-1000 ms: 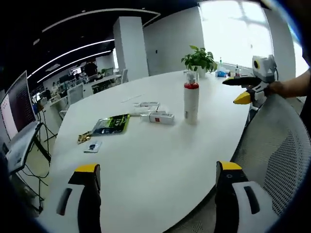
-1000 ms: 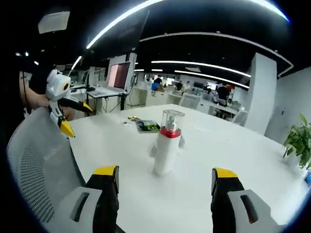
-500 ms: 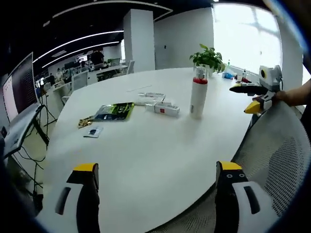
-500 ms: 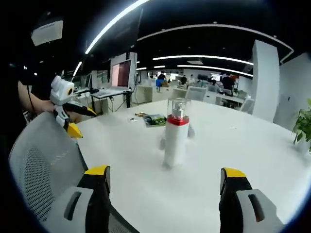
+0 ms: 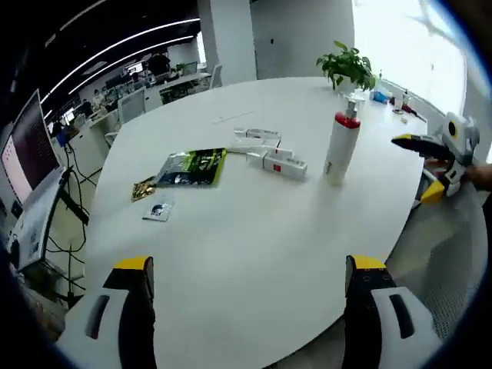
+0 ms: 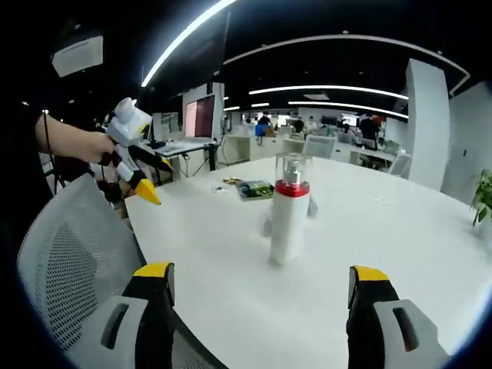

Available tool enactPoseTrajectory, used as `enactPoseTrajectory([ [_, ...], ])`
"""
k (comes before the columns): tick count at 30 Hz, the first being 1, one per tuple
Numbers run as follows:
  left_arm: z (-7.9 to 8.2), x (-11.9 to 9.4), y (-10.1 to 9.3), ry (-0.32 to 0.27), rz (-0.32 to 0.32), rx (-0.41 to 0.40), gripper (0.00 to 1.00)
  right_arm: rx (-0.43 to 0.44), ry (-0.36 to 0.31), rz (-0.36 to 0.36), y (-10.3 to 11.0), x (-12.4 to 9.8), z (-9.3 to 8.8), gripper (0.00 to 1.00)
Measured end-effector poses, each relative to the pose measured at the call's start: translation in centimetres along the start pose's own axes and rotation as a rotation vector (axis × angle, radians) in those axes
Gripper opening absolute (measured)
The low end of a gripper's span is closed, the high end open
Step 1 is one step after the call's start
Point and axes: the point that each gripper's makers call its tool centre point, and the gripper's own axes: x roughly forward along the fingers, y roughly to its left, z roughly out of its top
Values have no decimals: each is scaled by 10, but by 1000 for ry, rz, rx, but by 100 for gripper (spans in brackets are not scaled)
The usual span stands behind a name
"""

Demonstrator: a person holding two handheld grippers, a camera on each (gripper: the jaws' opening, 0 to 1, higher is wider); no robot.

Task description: Arrange the skincare products in the storage area until every visible bottle or jar stands upright without overlapping.

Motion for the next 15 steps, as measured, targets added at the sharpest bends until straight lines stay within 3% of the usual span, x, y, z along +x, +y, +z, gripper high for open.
enactPoseTrajectory([
  [6, 31, 20, 0, 6, 17, -29, 97, -16, 2, 5, 2, -1, 1, 99],
  [15, 50, 22, -16, 39, 10, -14, 91, -17, 25, 7, 2, -3, -3, 94],
])
